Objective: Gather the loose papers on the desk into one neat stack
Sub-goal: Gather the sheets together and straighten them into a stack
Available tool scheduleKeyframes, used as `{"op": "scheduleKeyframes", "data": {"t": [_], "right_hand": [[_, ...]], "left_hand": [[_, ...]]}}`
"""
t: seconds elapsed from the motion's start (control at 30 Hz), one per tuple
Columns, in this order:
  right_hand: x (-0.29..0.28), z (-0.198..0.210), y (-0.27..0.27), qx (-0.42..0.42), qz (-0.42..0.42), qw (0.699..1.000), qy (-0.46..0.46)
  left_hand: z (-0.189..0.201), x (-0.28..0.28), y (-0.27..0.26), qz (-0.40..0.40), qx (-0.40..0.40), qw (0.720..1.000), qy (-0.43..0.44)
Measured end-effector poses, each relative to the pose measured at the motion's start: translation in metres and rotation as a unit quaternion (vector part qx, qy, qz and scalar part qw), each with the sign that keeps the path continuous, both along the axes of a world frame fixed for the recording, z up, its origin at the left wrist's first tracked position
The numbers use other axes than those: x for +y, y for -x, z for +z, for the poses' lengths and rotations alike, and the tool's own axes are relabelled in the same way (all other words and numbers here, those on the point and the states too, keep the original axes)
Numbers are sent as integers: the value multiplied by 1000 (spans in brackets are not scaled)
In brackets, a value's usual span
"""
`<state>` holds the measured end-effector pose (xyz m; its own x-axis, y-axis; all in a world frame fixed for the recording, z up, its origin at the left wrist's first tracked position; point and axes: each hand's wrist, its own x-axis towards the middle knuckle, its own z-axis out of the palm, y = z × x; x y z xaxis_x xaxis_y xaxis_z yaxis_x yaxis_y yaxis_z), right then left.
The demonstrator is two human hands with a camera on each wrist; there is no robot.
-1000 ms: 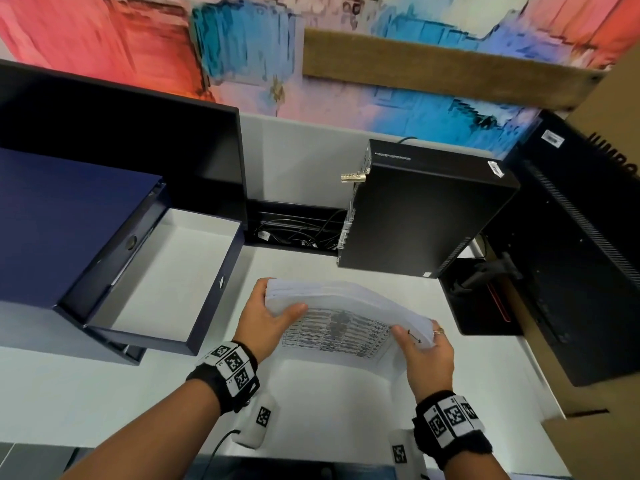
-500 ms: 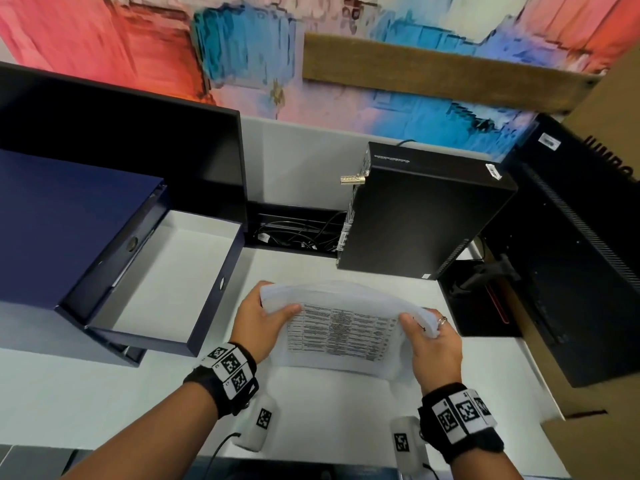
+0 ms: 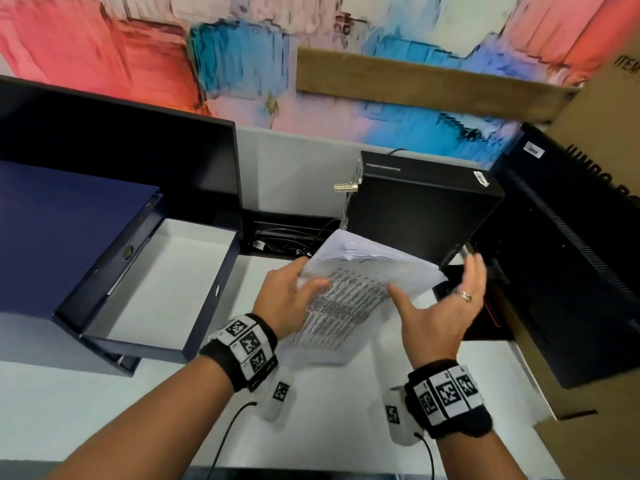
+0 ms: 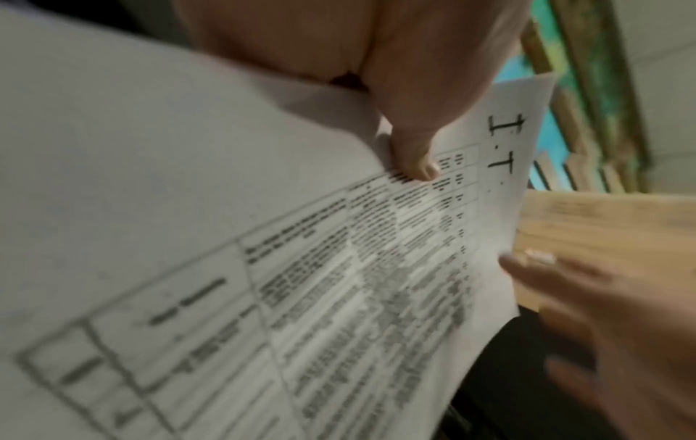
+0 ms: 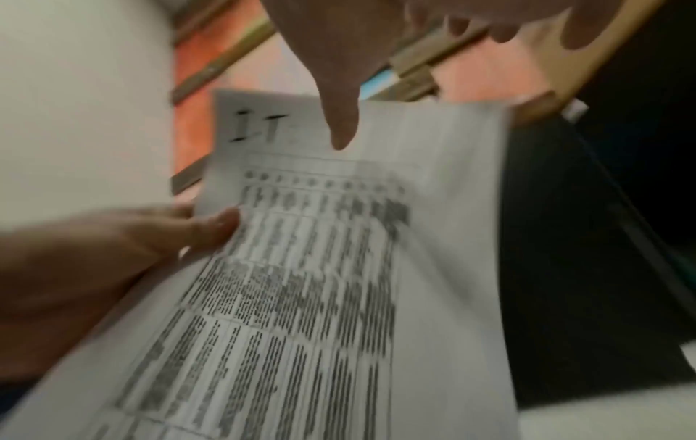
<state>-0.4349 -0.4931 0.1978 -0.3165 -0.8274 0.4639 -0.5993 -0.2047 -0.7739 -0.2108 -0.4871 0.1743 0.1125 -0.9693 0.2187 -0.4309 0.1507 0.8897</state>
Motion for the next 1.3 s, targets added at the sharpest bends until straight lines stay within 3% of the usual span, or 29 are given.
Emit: {"op": "scheduleKeyframes", "data": {"t": [0.03, 0.1, 0.13, 0.2, 0.33, 0.53, 0.63, 0.7, 0.73, 0.8, 0.87, 0.93, 0.97, 1.03, 1.13, 1.2, 1.23, 1.3], "right_hand": [[-1, -8, 2, -96, 26, 994, -46], [-4, -21, 3, -294, 117, 940, -132], [-5, -23, 3, -333, 135, 918, -167], [-4, -20, 1, -324, 137, 916, -191], [7, -27, -2, -347, 123, 918, -148], [28, -73, -16, -341, 64, 905, -245], [21, -68, -13, -299, 72, 920, -243], [15, -55, -9, -246, 105, 936, -230], [11, -48, -8, -207, 119, 945, -225], [5, -32, -8, -86, 143, 965, -204], [0, -17, -11, 69, 177, 970, -152], [-4, -4, -17, 177, 208, 957, -94], [-6, 0, -20, 199, 218, 953, -72], [-6, 4, -22, 201, 198, 959, -26], [-1, -12, -10, 152, 41, 988, -6], [-2, -33, 5, 32, -21, 998, -47], [-3, -39, 10, -62, -9, 995, -77], [-10, -51, 19, -242, 48, 959, -142]], "left_hand": [[-1, 2, -4, 4, 57, 998, -20], [-1, 6, -9, 0, 131, 991, -37], [-1, 7, -10, -4, 152, 988, -38], [0, 10, -11, -7, 157, 987, -39], [-21, 19, -8, 32, 95, 994, -37], [-64, 38, 1, 18, 116, 979, -166], [-50, 29, -7, 31, 120, 981, -152], [-28, 26, -10, 72, 126, 987, -67], [-15, 24, -11, 97, 89, 991, -3], [9, 20, -7, 107, -90, 984, 108], [27, 13, 3, 74, -283, 945, 143], [34, 7, 10, 35, -372, 915, 151], [34, 6, 11, 10, -360, 919, 159], [30, 6, 5, -26, -264, 953, 148], [24, 10, -10, 23, -88, 994, 55], [22, 13, -22, 46, 52, 998, 2], [21, 15, -27, 49, 99, 994, -12], [16, 15, -36, 50, 136, 989, -30]]}}
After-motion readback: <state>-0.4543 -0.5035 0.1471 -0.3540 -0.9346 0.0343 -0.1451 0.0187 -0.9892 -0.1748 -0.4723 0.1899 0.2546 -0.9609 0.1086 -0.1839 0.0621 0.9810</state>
